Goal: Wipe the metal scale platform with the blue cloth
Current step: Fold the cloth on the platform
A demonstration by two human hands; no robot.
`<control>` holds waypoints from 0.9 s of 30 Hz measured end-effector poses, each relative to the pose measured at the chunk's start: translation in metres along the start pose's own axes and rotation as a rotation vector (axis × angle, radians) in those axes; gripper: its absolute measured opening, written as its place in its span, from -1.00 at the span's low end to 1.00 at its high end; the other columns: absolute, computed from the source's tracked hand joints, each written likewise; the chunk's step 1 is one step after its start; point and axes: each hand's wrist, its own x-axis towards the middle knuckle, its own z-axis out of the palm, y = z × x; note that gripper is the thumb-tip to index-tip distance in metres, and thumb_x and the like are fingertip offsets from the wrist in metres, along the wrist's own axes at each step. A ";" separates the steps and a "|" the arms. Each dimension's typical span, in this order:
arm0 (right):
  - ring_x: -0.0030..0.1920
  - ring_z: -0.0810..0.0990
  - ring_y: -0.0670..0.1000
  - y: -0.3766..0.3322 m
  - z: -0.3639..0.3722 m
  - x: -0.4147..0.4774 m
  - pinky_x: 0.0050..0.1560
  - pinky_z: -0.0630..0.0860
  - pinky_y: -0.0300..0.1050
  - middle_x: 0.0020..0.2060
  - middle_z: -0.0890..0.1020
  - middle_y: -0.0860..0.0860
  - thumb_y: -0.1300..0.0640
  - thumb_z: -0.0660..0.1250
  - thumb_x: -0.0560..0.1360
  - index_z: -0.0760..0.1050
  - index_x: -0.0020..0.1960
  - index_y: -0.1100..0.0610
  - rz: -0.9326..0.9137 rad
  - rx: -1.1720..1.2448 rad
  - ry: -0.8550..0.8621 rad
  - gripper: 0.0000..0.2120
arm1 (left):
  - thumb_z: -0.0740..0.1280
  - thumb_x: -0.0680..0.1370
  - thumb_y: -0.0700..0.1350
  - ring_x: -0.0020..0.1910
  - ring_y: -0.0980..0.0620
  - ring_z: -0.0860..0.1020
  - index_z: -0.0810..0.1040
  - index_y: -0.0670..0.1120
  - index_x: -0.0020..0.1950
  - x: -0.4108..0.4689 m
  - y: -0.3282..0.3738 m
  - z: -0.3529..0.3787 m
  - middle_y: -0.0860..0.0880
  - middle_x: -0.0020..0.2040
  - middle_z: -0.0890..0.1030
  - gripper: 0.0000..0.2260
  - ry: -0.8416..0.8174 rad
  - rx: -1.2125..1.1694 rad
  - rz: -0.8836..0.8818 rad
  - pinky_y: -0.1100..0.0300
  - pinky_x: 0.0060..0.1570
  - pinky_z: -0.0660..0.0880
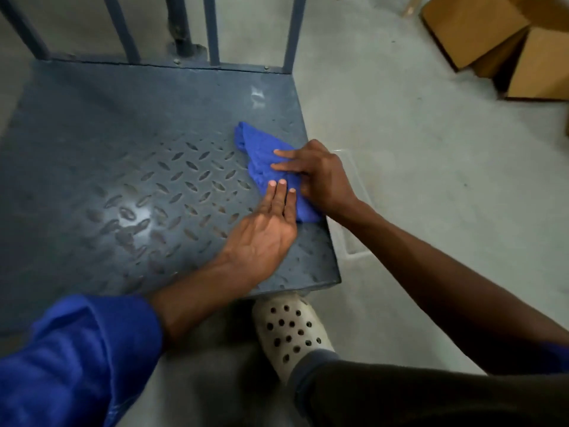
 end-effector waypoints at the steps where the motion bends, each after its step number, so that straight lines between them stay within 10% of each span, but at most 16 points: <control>1: -0.08 0.50 -0.02 0.008 -0.009 -0.007 0.07 0.36 -0.45 0.20 0.72 0.07 0.37 0.20 0.26 0.75 0.11 0.12 0.034 -0.020 0.008 -0.46 | 0.04 0.73 -0.28 0.72 -0.25 -0.12 -0.23 -0.32 0.68 0.009 0.012 -0.003 -0.36 0.70 -0.16 -0.39 0.015 -0.015 0.005 -0.04 0.58 0.25; 5: -0.15 0.56 0.09 0.032 -0.038 -0.027 -0.03 0.35 -0.41 0.16 0.74 0.05 0.39 0.32 0.29 0.76 0.08 0.09 0.126 -0.108 0.047 -0.54 | 0.07 0.74 -0.28 0.71 -0.28 -0.05 -0.16 -0.36 0.67 0.035 0.053 -0.011 -0.38 0.70 -0.07 -0.42 0.037 -0.014 -0.015 -0.01 0.57 0.27; 9: -0.13 0.58 0.09 0.053 -0.055 -0.040 0.00 0.35 -0.45 0.18 0.73 0.01 0.42 0.45 0.31 0.75 0.11 0.06 0.133 -0.164 0.046 -0.56 | 0.38 0.55 -0.19 0.51 -0.19 0.50 0.47 -0.33 0.50 0.054 0.081 -0.008 -0.30 0.45 0.55 -0.47 0.208 0.149 0.008 0.10 0.43 0.47; 13: -0.11 0.57 0.08 0.074 -0.070 -0.050 -0.01 0.39 -0.34 0.19 0.73 -0.03 0.39 0.48 0.33 0.75 0.11 0.03 0.152 -0.221 0.044 -0.57 | 0.34 0.44 -0.17 0.40 -0.19 0.60 0.59 -0.29 0.40 0.074 0.111 -0.008 -0.28 0.35 0.64 -0.48 0.219 0.099 -0.014 0.05 0.43 0.49; 20: -0.09 0.56 0.03 0.111 -0.073 -0.085 0.03 0.30 -0.54 0.19 0.72 -0.05 0.30 0.53 0.40 0.75 0.13 0.02 0.228 -0.277 -0.047 -0.66 | 0.32 0.69 -0.16 0.58 -0.33 0.36 0.30 -0.37 0.59 0.107 0.174 0.017 -0.40 0.54 0.39 -0.47 0.024 -0.242 -0.286 -0.05 0.57 0.36; 27: -0.06 0.59 0.06 0.130 -0.040 -0.114 -0.06 0.55 -0.05 0.21 0.71 -0.04 0.37 0.43 0.41 0.75 0.12 0.07 0.203 -0.222 -0.196 -0.64 | 0.12 0.73 -0.14 0.63 -0.43 0.21 0.12 -0.45 0.61 0.116 0.202 0.065 -0.47 0.59 0.25 -0.46 -0.049 -0.201 -0.301 -0.22 0.65 0.13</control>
